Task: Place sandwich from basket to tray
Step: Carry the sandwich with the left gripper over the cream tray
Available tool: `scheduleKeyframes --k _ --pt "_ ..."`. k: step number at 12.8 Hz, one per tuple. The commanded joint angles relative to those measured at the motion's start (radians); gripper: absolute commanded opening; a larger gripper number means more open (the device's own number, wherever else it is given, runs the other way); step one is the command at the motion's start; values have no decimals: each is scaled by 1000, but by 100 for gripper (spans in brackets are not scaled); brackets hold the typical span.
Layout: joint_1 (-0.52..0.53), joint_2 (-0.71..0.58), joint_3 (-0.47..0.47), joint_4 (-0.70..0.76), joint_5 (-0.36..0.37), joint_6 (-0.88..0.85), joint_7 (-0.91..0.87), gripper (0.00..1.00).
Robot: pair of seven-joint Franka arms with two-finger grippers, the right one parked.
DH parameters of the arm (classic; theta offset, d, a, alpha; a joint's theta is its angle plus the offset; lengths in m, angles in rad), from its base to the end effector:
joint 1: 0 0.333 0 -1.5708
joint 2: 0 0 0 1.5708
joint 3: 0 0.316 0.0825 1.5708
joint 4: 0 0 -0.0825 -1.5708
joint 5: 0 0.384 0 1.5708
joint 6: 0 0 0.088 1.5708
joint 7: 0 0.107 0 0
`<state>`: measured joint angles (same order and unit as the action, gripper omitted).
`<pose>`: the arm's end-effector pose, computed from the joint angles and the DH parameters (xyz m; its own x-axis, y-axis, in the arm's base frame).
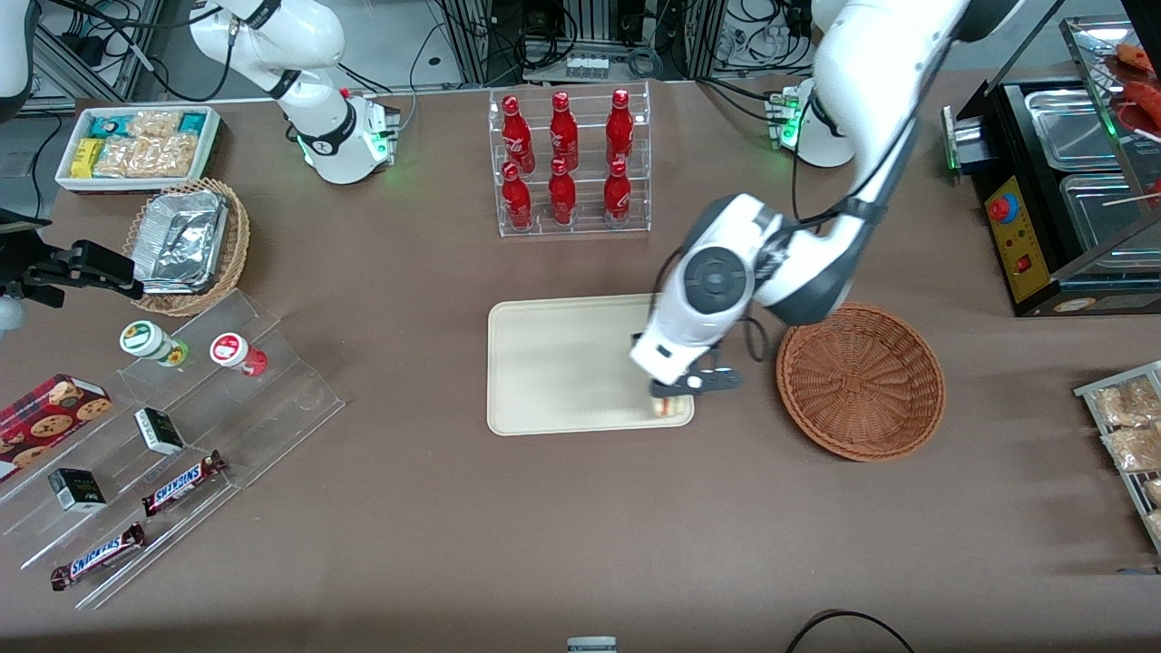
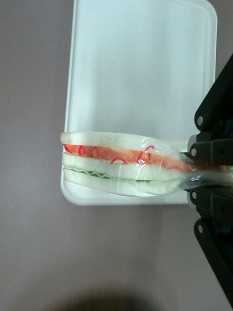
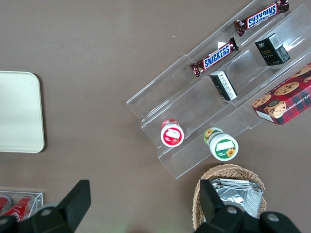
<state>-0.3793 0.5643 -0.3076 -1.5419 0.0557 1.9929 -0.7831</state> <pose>0.5518 -0.4087 0.3290 0.9841 0.1063 -0.1422 0.1101 -0.9937 0.0191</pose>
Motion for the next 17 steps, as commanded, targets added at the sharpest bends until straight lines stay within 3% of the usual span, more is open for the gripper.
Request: scheduleKeyframes --k 1,6,17 --pt "-88 148 7 194 21 -81 -68 0" --pt "-174 287 13 336 20 -106 -91 0" --pt "-193 321 18 338 23 -95 -159 0"
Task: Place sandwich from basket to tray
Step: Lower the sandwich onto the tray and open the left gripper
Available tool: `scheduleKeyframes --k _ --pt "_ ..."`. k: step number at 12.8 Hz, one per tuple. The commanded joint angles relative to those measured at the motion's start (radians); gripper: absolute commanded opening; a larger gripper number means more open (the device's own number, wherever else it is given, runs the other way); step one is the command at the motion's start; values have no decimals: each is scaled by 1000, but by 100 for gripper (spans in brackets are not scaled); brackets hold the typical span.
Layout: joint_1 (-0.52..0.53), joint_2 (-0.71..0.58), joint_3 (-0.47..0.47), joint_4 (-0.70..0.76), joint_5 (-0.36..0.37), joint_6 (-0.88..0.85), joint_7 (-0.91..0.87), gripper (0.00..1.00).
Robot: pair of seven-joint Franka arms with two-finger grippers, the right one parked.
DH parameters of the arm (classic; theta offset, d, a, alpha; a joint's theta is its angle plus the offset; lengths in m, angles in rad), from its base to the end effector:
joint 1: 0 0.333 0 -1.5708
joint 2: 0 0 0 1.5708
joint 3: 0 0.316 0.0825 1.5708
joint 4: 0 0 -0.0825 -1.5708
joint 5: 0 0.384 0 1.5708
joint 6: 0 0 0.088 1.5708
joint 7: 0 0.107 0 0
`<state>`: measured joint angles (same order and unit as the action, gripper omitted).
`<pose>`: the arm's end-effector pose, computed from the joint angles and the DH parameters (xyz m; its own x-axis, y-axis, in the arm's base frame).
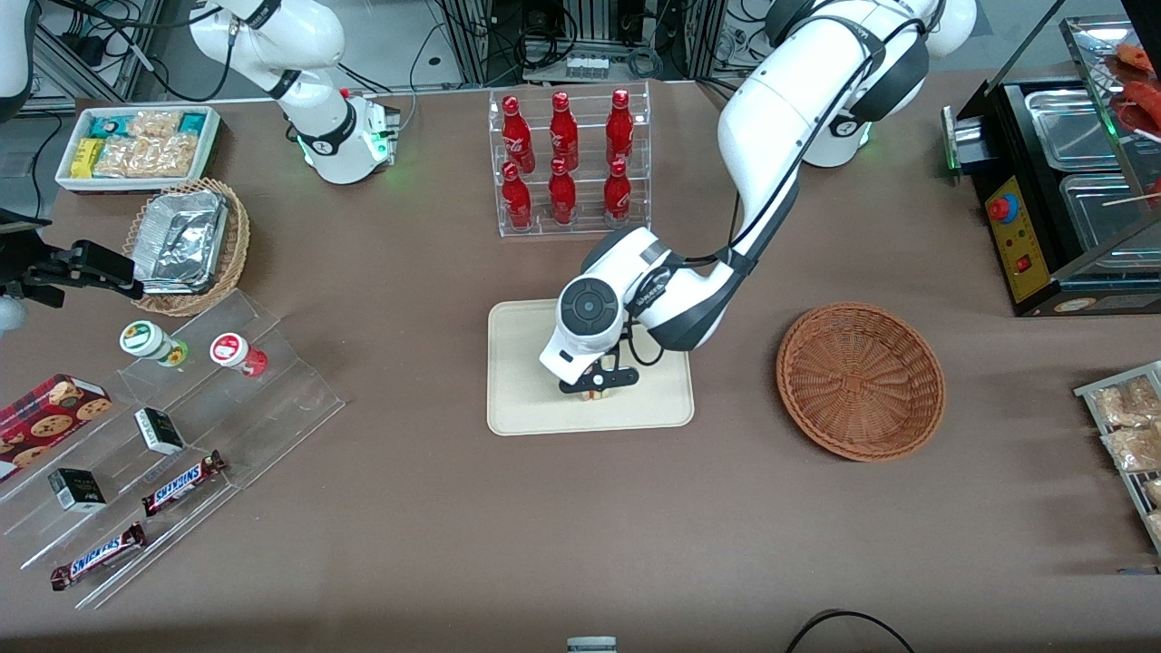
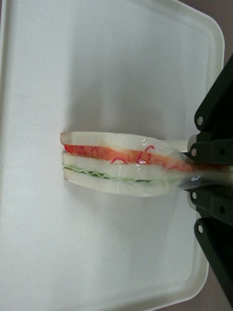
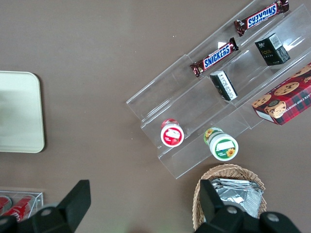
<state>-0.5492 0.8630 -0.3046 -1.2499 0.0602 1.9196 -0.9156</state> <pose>0.5251 -0.5122 0.2450 0.9641 0.1185 -0.2378 0.1172 -0.9929 -0.0197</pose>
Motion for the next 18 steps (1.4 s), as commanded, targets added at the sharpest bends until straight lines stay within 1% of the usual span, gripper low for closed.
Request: scheduleKeyframes --k 1,2,3,4,10,15,18 --pt "-23 24 15 44 17 -21 -26 0" --pt "-21 25 15 44 17 -16 -26 23" --pt "-21 25 16 43 15 -5 -26 59" --pt "-21 25 15 41 15 -4 -26 100" --pt "-17 7 15 44 10 -7 -28 100" --pt "-3 -84 10 46 3 -88 -17 100" --pt "5 -142 15 52 13 -138 21 100"
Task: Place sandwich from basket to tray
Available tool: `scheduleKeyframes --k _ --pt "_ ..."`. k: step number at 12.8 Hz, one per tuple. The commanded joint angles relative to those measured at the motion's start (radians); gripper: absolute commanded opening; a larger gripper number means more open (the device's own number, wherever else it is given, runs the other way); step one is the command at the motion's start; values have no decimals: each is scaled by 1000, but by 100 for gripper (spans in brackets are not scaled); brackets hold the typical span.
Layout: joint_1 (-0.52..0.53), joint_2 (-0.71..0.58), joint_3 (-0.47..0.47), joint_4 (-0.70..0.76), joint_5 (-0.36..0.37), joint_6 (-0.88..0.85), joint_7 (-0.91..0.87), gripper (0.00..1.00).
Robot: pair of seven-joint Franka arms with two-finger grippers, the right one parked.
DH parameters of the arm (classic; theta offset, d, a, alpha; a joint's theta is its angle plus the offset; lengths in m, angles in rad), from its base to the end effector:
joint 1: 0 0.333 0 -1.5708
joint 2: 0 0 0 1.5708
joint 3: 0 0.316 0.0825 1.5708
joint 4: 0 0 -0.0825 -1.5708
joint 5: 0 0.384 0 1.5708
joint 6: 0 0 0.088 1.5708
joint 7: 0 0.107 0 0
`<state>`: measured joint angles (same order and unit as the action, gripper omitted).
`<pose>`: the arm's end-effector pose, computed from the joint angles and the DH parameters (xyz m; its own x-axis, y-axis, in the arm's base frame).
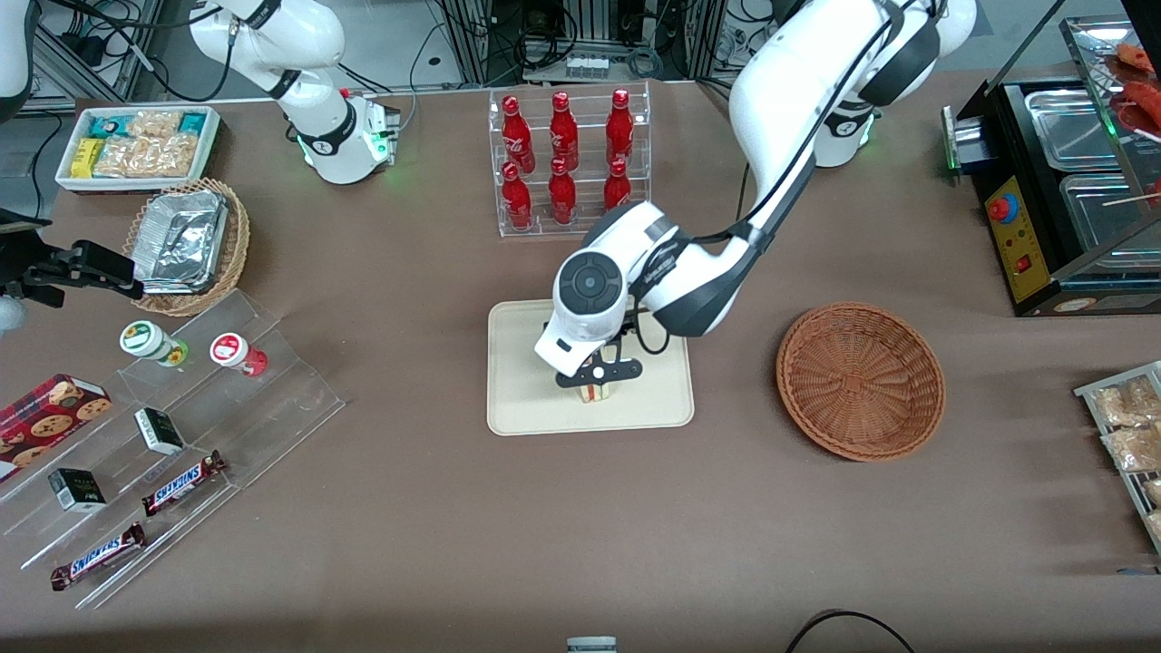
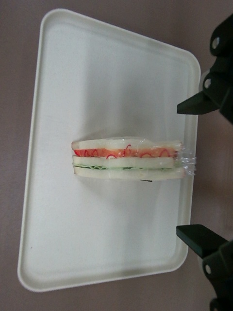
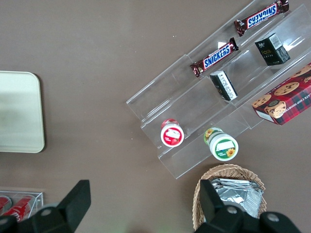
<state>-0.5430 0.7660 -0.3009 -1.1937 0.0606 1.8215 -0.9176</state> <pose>0.5366 -0.5064 0.3322 0.9751 0.1214 -0.1857 0.1243 -0.9922 0.0037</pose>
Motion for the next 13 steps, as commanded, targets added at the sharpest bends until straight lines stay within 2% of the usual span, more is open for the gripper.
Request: scheduleKeyframes --k 1,6,7,8,9,13 --pt "6 -62 13 -4 15 -65 98 100" --pt "152 -135 11 -29 16 -188 432 100" --pt "188 -169 13 -67 27 -192 456 100" --pt "210 -218 13 -143 80 -185 479 100" --pt "244 -252 11 -199 94 -174 511 100" --pt "372 -318 8 -218 68 -195 574 100"
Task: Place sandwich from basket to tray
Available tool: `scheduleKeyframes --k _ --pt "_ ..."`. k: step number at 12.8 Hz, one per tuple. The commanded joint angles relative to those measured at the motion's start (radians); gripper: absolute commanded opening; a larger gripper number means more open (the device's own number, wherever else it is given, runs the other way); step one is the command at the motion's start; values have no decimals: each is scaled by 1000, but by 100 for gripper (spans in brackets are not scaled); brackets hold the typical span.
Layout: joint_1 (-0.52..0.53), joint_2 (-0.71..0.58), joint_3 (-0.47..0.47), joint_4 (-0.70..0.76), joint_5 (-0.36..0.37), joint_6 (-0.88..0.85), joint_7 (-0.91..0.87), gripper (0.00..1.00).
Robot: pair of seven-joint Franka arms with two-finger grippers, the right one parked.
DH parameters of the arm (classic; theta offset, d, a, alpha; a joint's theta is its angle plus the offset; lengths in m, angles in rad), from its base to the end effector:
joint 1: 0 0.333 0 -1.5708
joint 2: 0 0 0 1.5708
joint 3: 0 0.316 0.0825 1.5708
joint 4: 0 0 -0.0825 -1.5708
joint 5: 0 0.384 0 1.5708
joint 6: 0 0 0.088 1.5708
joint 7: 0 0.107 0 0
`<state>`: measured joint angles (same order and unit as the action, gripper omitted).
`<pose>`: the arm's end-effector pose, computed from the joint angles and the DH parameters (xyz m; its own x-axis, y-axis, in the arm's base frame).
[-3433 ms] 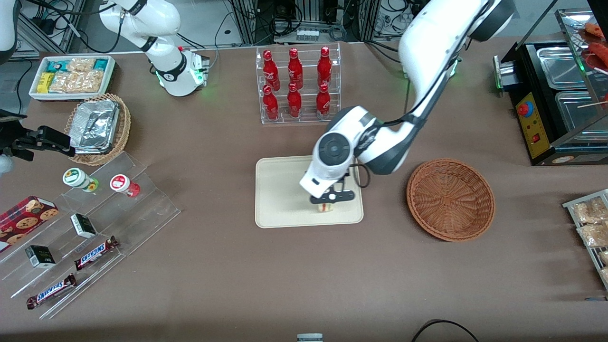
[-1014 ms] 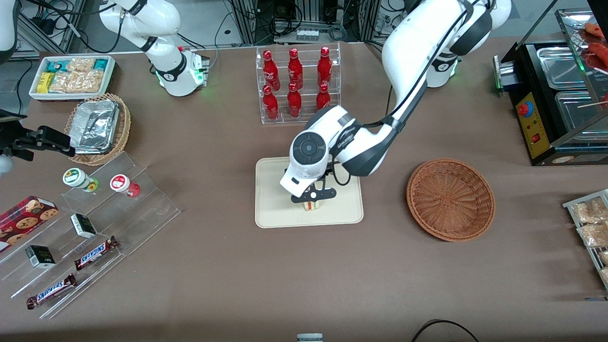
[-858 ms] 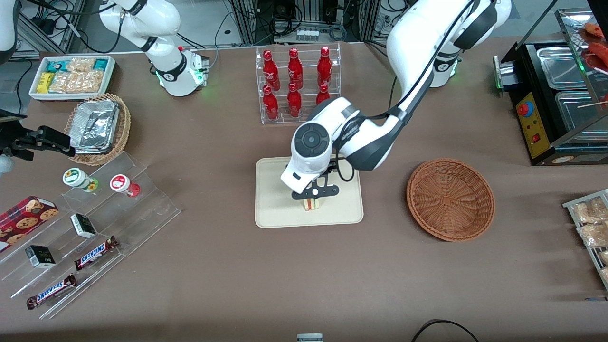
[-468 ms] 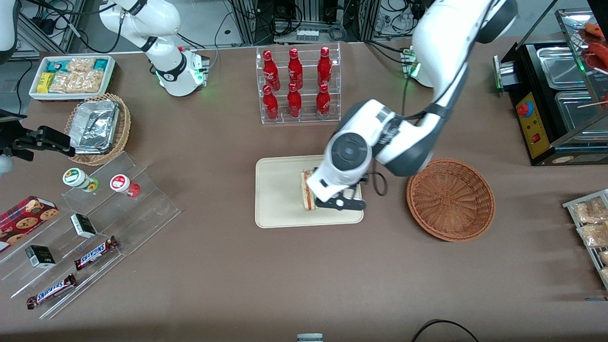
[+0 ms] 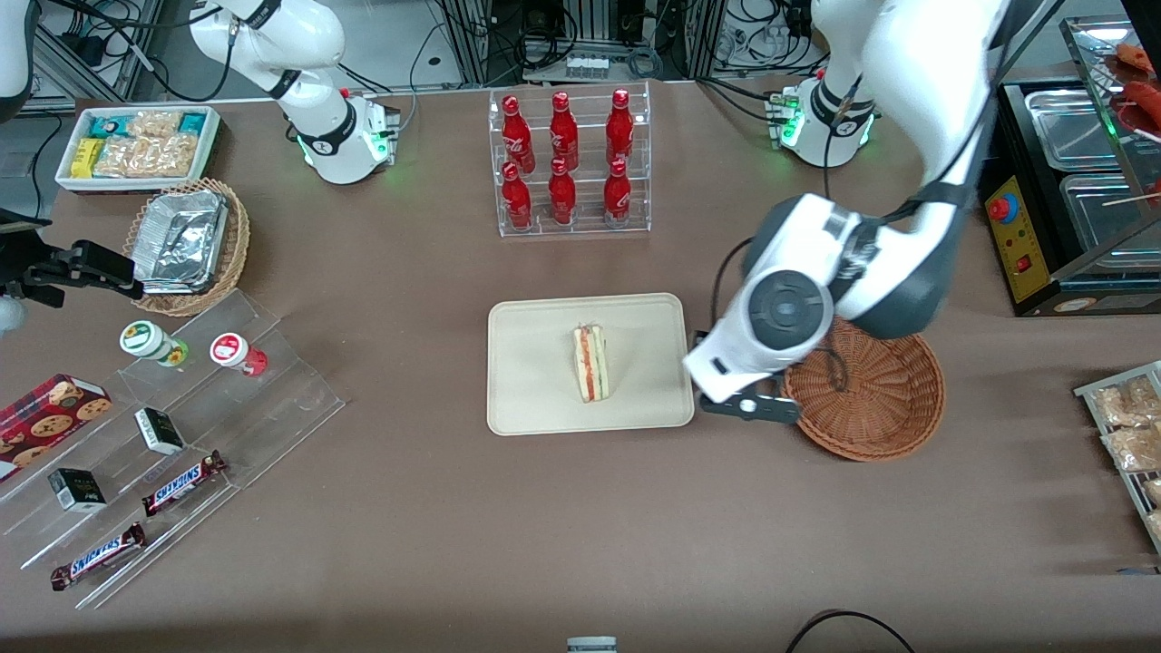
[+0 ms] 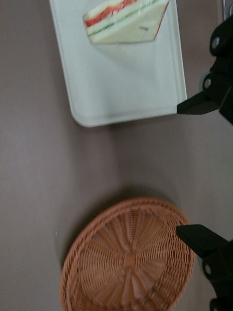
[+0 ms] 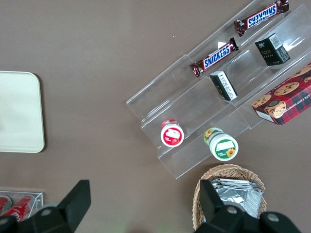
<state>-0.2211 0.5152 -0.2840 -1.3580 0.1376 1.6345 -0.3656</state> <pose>0.6159 -0.2839 0.4169 0.9698 -0.1327 -0.2048 -0.1500 -0.9861 -0.0716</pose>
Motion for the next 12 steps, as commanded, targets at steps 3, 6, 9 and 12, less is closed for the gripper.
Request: scheduleKeyframes --k 3,6,9,12 --pt "115 -92 -7 -67 -10 -13 80 100" --pt "155 -159 -6 -140 -6 -5 83 100" --pt "207 -253 -4 -242 -19 5 85 100" --pt "268 -334 14 -295 -68 -16 166 100"
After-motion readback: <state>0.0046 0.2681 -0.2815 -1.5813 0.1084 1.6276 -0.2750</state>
